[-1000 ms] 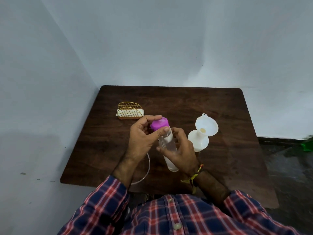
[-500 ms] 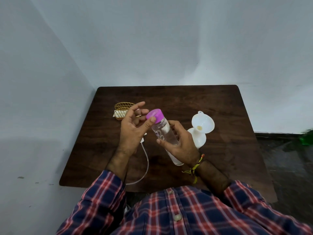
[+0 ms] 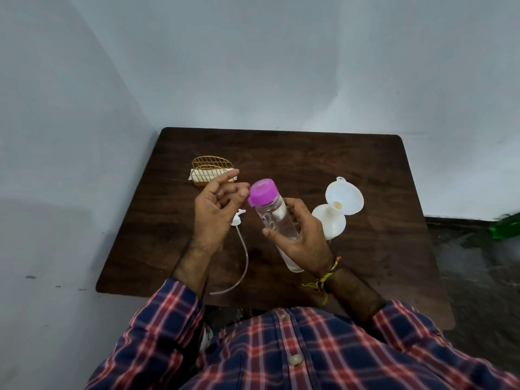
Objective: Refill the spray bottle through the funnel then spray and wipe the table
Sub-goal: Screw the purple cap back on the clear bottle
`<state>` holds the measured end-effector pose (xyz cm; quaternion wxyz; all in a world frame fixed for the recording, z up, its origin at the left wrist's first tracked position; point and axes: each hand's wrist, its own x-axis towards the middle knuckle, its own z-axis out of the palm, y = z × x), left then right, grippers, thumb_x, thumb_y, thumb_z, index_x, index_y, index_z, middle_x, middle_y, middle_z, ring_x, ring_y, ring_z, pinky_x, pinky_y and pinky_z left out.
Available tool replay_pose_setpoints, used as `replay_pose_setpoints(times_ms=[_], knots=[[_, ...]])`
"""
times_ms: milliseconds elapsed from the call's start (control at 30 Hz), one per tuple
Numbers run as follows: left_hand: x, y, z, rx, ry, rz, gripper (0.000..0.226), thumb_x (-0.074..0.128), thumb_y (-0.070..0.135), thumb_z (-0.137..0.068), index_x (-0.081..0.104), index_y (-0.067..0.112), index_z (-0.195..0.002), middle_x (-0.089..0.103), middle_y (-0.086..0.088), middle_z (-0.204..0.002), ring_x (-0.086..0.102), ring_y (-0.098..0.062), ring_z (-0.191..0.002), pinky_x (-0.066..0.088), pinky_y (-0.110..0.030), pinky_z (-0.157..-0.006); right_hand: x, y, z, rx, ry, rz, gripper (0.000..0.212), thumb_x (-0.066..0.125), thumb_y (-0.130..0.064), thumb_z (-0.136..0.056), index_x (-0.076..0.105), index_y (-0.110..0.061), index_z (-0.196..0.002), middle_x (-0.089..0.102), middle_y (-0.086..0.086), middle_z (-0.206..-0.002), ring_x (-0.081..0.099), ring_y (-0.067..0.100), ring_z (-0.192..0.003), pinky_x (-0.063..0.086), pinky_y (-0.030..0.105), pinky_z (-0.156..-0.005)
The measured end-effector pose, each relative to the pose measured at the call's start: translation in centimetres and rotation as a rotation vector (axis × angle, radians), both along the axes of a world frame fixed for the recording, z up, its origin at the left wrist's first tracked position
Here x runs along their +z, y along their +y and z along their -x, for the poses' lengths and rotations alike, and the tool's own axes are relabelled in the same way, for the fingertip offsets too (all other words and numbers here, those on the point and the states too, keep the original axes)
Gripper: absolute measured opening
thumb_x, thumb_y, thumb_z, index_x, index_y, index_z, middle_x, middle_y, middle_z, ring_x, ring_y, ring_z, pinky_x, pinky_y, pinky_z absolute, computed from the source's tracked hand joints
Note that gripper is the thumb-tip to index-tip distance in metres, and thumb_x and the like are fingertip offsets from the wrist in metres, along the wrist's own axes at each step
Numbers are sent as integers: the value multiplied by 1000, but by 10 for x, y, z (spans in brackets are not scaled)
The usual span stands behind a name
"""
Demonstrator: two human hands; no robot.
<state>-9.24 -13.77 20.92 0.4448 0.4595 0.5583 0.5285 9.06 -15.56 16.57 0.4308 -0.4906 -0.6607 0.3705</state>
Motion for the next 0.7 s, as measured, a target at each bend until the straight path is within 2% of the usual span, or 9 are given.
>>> replay_pose_setpoints(times_ms=[67, 167, 267, 367, 433, 533, 600, 700], knots=[[0, -3, -1, 8, -33, -6, 44, 65, 12, -89, 55, 4, -131, 73, -11, -107, 68, -25, -105, 56, -45, -91, 0, 0, 4, -8, -20, 2, 58, 82, -30, -76, 54, -15, -123, 67, -7, -111, 65, 5, -97, 53, 17, -79], [1, -3, -6, -45, -47, 21, 59, 72, 18, -80, 52, 9, -135, 72, -9, -111, 67, -22, -108, 56, -42, -88, 0, 0, 10, -2, -29, 2, 57, 82, -31, -76, 54, -13, -123, 67, -6, -112, 65, 4, -98, 53, 16, -80], [-4, 0, 2, -6, -65, 58, 65, 77, 22, -75, 52, 11, -134, 71, -9, -112, 68, -22, -105, 56, -46, -89, 2, 1, 14, 2, -31, 6, 57, 82, -28, -76, 54, -12, -124, 66, -6, -111, 65, 4, -99, 51, 14, -81], [-7, 1, 14, 101, -72, 49, 48, 71, 16, -84, 57, 5, -128, 73, -11, -104, 71, -23, -98, 56, -48, -90, 2, 1, 16, -21, -31, 7, 58, 83, -27, -76, 54, -12, -124, 67, -6, -110, 66, 4, -97, 52, 15, -80], [-3, 0, 12, 80, -91, 35, 40, 65, 16, -89, 59, 4, -127, 74, -8, -102, 71, -20, -98, 57, -45, -88, 1, 2, 21, -32, -56, 8, 58, 83, -29, -75, 54, -14, -123, 67, -7, -109, 65, 4, -96, 53, 17, -80], [4, -1, 1, -3, -38, 23, 65, 76, 28, -73, 55, 12, -133, 73, -1, -106, 69, -12, -103, 57, -35, -87, 1, 3, 26, -7, -68, 33, 58, 82, -32, -76, 54, -18, -124, 66, -9, -112, 65, 5, -100, 55, 22, -83], [3, 3, 2, -38, -62, 40, 76, 81, 26, -67, 52, 14, -136, 73, -2, -107, 69, -12, -103, 57, -32, -85, 2, 4, 28, 27, -52, 48, 57, 82, -29, -76, 54, -17, -124, 67, -8, -113, 65, 5, -102, 55, 24, -84], [-2, 10, 17, -117, -156, 84, 78, 82, 17, -68, 48, 15, -139, 72, -8, -111, 68, -20, -106, 56, -43, -88, 0, 2, 31, 41, -31, 70, 56, 83, -22, -77, 56, -12, -125, 68, -8, -113, 66, 6, -101, 56, 27, -85]])
